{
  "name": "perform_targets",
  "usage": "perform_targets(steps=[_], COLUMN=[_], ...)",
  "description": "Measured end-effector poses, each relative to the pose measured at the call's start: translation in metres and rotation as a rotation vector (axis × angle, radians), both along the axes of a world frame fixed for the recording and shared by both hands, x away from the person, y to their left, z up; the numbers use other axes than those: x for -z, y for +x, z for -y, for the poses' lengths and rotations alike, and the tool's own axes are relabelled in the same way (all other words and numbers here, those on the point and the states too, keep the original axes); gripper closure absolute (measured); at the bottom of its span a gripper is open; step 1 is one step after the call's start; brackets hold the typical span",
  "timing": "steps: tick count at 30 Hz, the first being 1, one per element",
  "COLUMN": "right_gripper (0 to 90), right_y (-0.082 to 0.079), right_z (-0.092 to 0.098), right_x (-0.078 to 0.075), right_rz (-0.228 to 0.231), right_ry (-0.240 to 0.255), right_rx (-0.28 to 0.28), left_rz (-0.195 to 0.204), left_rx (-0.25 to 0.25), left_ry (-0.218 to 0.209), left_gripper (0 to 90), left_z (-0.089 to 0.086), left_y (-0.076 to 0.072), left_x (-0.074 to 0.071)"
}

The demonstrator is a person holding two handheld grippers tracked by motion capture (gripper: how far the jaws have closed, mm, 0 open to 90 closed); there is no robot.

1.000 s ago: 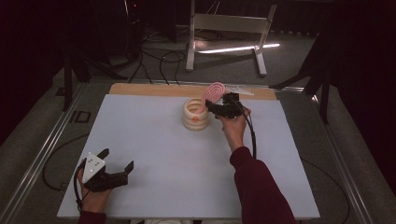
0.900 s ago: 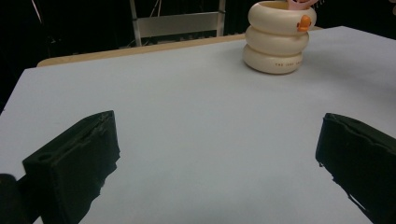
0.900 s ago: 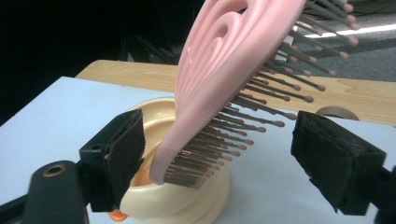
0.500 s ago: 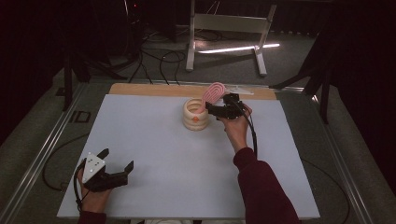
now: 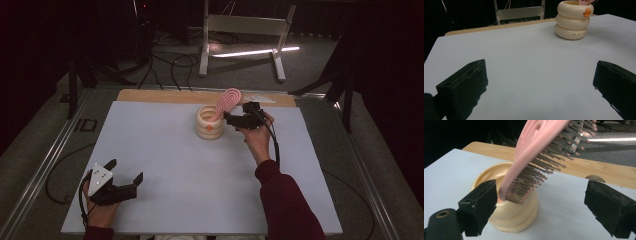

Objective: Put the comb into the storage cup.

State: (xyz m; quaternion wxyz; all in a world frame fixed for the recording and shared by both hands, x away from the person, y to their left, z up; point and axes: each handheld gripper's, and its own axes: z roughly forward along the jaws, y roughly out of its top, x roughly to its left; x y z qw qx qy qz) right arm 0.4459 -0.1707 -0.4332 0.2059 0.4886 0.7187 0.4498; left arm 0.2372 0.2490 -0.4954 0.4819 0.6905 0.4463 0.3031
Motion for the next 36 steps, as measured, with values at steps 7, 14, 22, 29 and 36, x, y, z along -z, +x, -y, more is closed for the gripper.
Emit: perform_targets(steps=[7, 14, 22, 29, 36], right_gripper=[10.9, 10.6, 10.5, 10.6, 10.3], right_y=[-0.005, -0.009, -0.014, -0.016, -0.020], right_z=[0.003, 0.004, 0.007, 0.011, 0.015], right_x=[0.000, -0.001, -0.001, 0.000, 0.003], right_rz=[0.005, 0.015, 0.020, 0.018, 0.021], right_ry=[-0.016, -0.047, -0.068, -0.078, -0.090], right_rx=[-0.026, -0.050, -0.066, -0.074, -0.080], left_rz=[-0.002, 0.000, -0.003, -0.004, -0.007], left_rx=[-0.002, -0.003, -0.003, -0.002, 0.002], left_ry=[0.004, 0.001, 0.003, 0.003, 0.006], left_gripper=[0.3, 0.3, 0.3, 0.3, 0.3], left_z=[0.001, 0.000, 0.001, 0.001, 0.001], left_y=[0.000, 0.000, 0.000, 0.000, 0.001], left_x=[0.000, 0.000, 0.000, 0.000, 0.001])
